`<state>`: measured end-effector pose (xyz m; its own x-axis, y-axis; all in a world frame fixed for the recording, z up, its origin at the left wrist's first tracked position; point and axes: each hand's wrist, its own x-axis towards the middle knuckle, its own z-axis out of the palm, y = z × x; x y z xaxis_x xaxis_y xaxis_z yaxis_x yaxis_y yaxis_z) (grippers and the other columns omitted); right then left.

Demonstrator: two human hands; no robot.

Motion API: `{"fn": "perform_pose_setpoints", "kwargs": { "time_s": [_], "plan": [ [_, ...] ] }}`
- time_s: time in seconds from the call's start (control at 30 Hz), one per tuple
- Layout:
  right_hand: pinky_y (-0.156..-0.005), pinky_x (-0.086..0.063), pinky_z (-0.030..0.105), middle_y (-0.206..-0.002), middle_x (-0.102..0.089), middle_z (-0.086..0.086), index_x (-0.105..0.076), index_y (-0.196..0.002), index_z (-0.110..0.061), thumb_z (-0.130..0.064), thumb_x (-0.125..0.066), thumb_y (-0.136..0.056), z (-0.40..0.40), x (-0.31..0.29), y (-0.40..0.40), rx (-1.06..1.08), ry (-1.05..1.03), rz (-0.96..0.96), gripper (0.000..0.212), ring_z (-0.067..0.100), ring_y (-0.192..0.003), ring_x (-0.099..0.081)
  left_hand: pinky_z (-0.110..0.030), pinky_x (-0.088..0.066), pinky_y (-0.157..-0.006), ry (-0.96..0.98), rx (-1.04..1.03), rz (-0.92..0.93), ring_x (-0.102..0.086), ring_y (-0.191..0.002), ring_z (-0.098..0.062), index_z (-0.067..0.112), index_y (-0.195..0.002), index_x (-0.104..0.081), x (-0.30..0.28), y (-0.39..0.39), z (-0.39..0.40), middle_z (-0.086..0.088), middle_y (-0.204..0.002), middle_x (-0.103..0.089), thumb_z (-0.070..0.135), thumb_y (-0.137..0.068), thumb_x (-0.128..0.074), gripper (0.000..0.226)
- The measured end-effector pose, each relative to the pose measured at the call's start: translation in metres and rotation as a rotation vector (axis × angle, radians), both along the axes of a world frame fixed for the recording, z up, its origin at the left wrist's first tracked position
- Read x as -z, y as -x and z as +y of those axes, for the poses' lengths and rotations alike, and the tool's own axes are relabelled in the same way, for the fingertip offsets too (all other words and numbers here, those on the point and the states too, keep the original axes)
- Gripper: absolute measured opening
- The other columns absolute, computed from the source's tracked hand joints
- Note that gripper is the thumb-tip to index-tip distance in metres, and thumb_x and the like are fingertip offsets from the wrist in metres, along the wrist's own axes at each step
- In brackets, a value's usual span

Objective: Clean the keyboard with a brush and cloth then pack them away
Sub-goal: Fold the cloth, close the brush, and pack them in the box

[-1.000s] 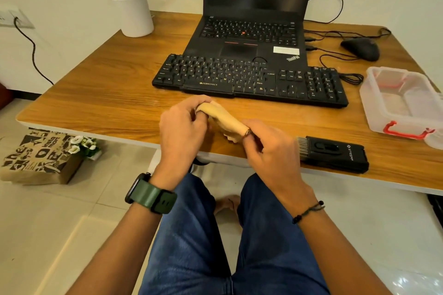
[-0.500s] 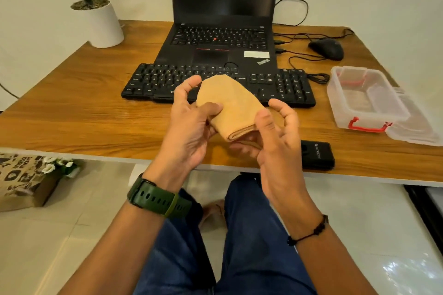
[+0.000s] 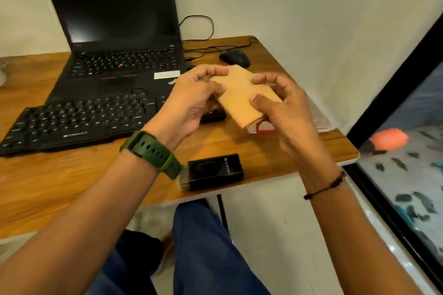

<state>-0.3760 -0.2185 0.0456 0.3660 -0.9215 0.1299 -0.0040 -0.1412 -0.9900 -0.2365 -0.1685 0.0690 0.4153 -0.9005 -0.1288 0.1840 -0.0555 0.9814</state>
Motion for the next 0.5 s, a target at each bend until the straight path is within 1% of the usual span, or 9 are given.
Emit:
{"fn": "perform_pose_setpoints", "kwargs": {
  "time_s": [0.03, 0.1, 0.17, 0.23, 0.27, 0.33, 0.37, 0.4, 0.5],
  "plan": [
    [-0.067, -0.053, 0.025, -0.116, -0.057, -0.002, -0.061, -0.102, -0.025, -0.005, -0.063, -0.083, -0.01, -0.001, 0.003, 0.014, 0.016, 0.026, 0.028, 0.016, -0.105, -0.057, -0.029, -0.055, -0.072, -0.001, -0.01, 0.025, -0.055, -0.101, -0.022, 0.013, -0.107, -0.06, -0.003, 0.002, -0.013, -0.005, -0.113, -0.055, -0.006, -0.087, -0.048, 0.03],
    [-0.061, -0.05, 0.019, -0.112, -0.059, -0.003, -0.063, -0.103, -0.019, -0.007, -0.064, -0.083, -0.028, -0.001, 0.009, 0.056, 0.042, 0.065, 0.023, 0.013, -0.1, -0.059, -0.033, -0.052, -0.081, -0.006, -0.037, 0.137, -0.054, -0.095, -0.02, 0.011, -0.111, -0.059, -0.008, 0.006, -0.039, -0.006, -0.104, -0.056, -0.009, -0.087, -0.045, 0.034],
    [-0.06, -0.05, 0.021, -0.107, -0.061, -0.002, -0.064, -0.101, -0.019, -0.012, -0.062, -0.086, -0.042, 0.0, 0.013, 0.102, 0.075, 0.131, 0.018, 0.014, -0.098, -0.059, -0.032, -0.049, -0.085, -0.022, -0.047, 0.217, -0.054, -0.088, -0.018, 0.011, -0.113, -0.058, -0.011, 0.008, -0.061, -0.007, -0.094, -0.057, -0.012, -0.087, -0.042, 0.038],
    [-0.06, -0.052, 0.025, -0.108, -0.062, 0.0, -0.066, -0.103, -0.019, -0.016, -0.056, -0.089, -0.051, 0.003, 0.015, 0.134, 0.108, 0.223, 0.017, 0.017, -0.097, -0.06, -0.03, -0.05, -0.083, -0.046, -0.045, 0.171, -0.053, -0.087, -0.017, 0.01, -0.114, -0.058, -0.008, 0.007, -0.08, -0.007, -0.091, -0.057, -0.014, -0.086, -0.039, 0.041],
    [-0.063, -0.054, 0.028, -0.111, -0.062, 0.002, -0.066, -0.105, -0.018, -0.016, -0.054, -0.091, -0.055, 0.005, 0.015, 0.149, 0.127, 0.272, 0.019, 0.017, -0.096, -0.06, -0.029, -0.05, -0.08, -0.055, -0.035, 0.117, -0.053, -0.087, -0.017, 0.009, -0.114, -0.058, -0.007, 0.007, -0.089, -0.006, -0.091, -0.057, -0.015, -0.085, -0.039, 0.042],
    [-0.081, -0.055, 0.036, -0.12, -0.06, 0.004, -0.067, -0.109, -0.018, -0.011, -0.051, -0.091, -0.059, 0.008, 0.014, 0.181, 0.192, 0.409, 0.025, 0.019, -0.102, -0.059, -0.025, -0.049, -0.074, -0.072, 0.001, -0.055, -0.054, -0.09, -0.017, 0.007, -0.112, -0.06, -0.001, 0.006, -0.102, -0.003, -0.093, -0.057, -0.017, -0.084, -0.04, 0.043],
    [-0.089, -0.052, 0.037, -0.123, -0.059, 0.004, -0.066, -0.111, -0.018, -0.01, -0.05, -0.091, -0.06, 0.009, 0.013, 0.192, 0.233, 0.488, 0.027, 0.02, -0.107, -0.057, -0.024, -0.05, -0.073, -0.076, 0.027, -0.175, -0.053, -0.092, -0.017, 0.007, -0.111, -0.061, 0.002, 0.004, -0.107, -0.002, -0.096, -0.057, -0.018, -0.083, -0.041, 0.043],
    [-0.094, -0.049, 0.035, -0.125, -0.058, 0.004, -0.065, -0.114, -0.017, -0.009, -0.05, -0.091, -0.061, 0.01, 0.013, 0.198, 0.274, 0.562, 0.029, 0.02, -0.109, -0.055, -0.024, -0.05, -0.074, -0.083, 0.059, -0.305, -0.052, -0.094, -0.016, 0.008, -0.109, -0.063, 0.006, 0.003, -0.112, -0.001, -0.101, -0.056, -0.018, -0.082, -0.043, 0.043],
    [-0.094, -0.043, 0.029, -0.125, -0.058, 0.006, -0.061, -0.122, -0.014, -0.008, -0.049, -0.092, -0.061, 0.012, 0.01, 0.186, 0.394, 0.782, 0.032, 0.021, -0.111, -0.053, -0.031, -0.049, -0.083, -0.119, 0.162, -0.685, -0.05, -0.104, -0.016, 0.015, -0.106, -0.065, 0.017, -0.003, -0.12, -0.002, -0.114, -0.056, -0.013, -0.08, -0.051, 0.041]
  ]
}}
